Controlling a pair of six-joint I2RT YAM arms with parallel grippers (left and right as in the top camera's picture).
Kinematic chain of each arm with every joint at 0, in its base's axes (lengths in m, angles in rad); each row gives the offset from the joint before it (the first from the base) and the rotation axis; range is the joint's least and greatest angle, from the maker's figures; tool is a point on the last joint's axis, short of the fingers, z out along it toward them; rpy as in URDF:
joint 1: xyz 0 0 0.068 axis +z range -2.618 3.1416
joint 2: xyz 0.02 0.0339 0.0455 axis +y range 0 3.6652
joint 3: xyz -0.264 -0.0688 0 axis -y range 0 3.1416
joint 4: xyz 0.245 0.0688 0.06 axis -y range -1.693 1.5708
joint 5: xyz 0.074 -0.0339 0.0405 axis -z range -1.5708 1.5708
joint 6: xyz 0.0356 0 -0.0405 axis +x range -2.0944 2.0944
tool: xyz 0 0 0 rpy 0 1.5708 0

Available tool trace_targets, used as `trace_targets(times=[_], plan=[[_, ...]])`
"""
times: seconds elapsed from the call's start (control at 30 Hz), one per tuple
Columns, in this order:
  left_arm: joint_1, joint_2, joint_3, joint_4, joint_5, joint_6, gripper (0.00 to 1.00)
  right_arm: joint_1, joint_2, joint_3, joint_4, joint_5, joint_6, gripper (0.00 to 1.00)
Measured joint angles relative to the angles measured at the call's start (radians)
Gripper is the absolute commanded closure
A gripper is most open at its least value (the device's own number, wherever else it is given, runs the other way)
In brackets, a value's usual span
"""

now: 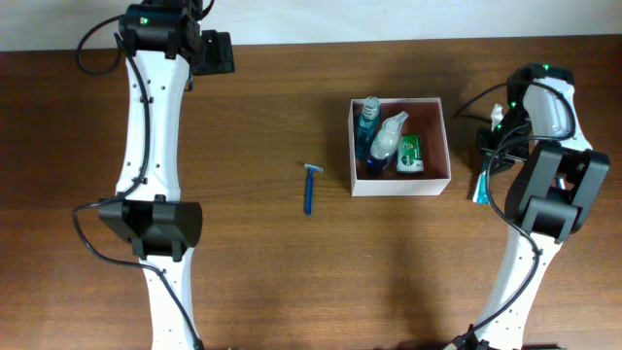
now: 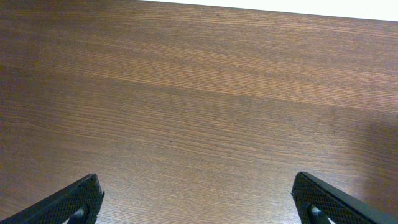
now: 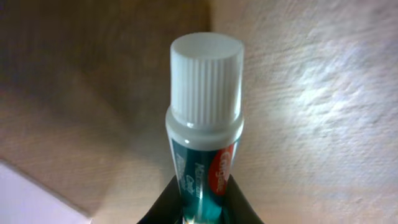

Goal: Pack container

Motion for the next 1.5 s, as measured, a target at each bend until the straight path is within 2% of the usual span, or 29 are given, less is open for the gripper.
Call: trace_targets(times=[0.27,0.53,0.73,1.03,1.5], plan=[[0.0,0.0,0.0,0.0,0.0,0.0,0.0,0.0,0.0,0.218,-0.187,-0.045,0.001,0.87],[0.0,0.0,0.0,0.0,0.0,0.0,0.01,0.02,-0.037,0.435,-0.195,-0.204,0.004,0.87],[0.0,0.0,0.0,0.0,0.0,0.0,0.01,0.118,-0.111,0.449,-0.193,-0.226,0.003,0.86],[0.0,0.0,0.0,0.0,0.0,0.0,0.01,0.267,-0.127,0.45,-0.193,-0.121,-0.027,0.85],[0.0,0.0,0.0,0.0,0.0,0.0,0.01,0.283,-0.126,0.351,-0.145,-0.025,-0.038,0.85]])
